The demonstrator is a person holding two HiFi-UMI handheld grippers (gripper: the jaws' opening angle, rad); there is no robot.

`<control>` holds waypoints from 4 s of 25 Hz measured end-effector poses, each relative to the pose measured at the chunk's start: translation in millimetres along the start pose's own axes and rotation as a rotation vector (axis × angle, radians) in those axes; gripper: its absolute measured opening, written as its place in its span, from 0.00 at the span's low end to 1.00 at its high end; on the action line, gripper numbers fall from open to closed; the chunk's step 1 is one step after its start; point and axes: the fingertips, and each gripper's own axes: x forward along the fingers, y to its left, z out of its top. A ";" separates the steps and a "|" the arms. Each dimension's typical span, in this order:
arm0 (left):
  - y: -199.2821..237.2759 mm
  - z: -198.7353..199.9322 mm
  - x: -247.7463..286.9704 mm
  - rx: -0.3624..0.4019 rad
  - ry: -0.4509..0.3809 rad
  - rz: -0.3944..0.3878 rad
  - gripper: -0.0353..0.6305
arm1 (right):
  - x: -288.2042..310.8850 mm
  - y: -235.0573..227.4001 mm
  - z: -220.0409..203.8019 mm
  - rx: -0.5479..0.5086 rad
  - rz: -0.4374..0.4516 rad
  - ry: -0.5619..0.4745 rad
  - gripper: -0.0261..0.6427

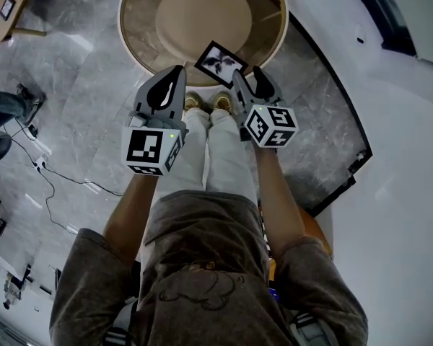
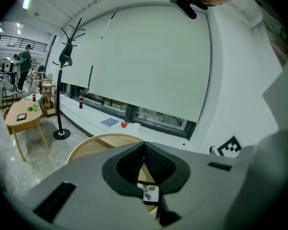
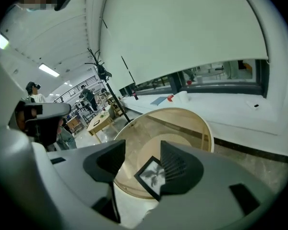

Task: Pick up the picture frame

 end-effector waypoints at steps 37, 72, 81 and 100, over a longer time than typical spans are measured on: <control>-9.0 -53.2 -6.1 0.019 0.076 -0.032 0.08 | 66.5 -75.4 -201.8 0.535 -0.169 0.294 0.42; -11.3 -62.0 7.1 0.026 0.119 -0.043 0.08 | 59.8 -66.9 -198.4 0.694 -0.021 0.218 0.24; -19.6 -55.4 8.4 0.017 0.111 -0.039 0.08 | 45.3 -55.2 -166.1 0.654 0.045 0.170 0.18; -11.9 -36.3 1.1 -0.002 0.124 -0.004 0.08 | 28.6 -36.9 -87.9 0.168 -0.032 0.212 0.16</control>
